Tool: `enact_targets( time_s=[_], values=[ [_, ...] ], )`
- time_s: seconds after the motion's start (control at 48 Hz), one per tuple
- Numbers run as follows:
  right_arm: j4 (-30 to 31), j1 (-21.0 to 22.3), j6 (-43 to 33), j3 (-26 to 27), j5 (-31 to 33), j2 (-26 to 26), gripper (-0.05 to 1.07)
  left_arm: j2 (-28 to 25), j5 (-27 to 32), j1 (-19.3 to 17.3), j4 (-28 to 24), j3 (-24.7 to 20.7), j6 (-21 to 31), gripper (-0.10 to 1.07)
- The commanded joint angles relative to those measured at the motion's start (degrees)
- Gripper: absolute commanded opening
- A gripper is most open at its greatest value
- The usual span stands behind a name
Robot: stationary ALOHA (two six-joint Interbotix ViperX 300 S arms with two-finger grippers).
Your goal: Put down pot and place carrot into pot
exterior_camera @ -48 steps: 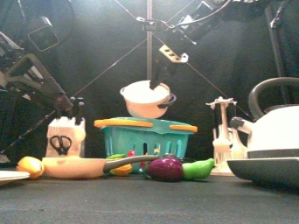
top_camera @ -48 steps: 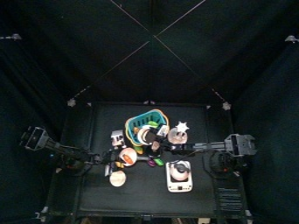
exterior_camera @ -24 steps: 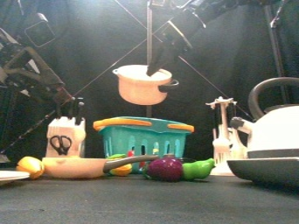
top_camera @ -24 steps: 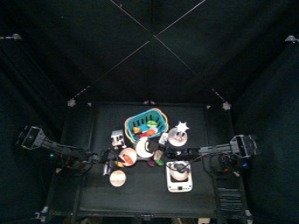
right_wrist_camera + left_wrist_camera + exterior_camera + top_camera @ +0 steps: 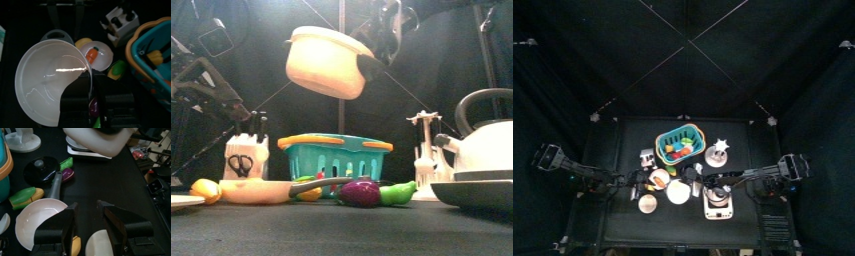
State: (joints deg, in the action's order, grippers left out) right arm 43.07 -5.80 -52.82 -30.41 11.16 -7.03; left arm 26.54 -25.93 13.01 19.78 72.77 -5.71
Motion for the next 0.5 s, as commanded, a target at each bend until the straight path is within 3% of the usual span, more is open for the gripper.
enact_targets(
  time_s=[0.0,0.229,0.479],
  values=[
    [-1.8,0.0,0.1,-1.1,-4.7,-1.5,0.22,0.1,-0.3,0.0,0.1,-0.6,0.0,0.78],
    [-4.5,0.3,0.3,-2.6,-13.5,5.2,0.22,0.1,-0.3,0.0,0.1,-0.6,0.0,0.78],
    [-4.4,0.3,0.7,1.6,-14.9,13.7,0.24,0.1,-0.3,-0.1,0.1,-0.6,0.0,0.78]
  ],
)
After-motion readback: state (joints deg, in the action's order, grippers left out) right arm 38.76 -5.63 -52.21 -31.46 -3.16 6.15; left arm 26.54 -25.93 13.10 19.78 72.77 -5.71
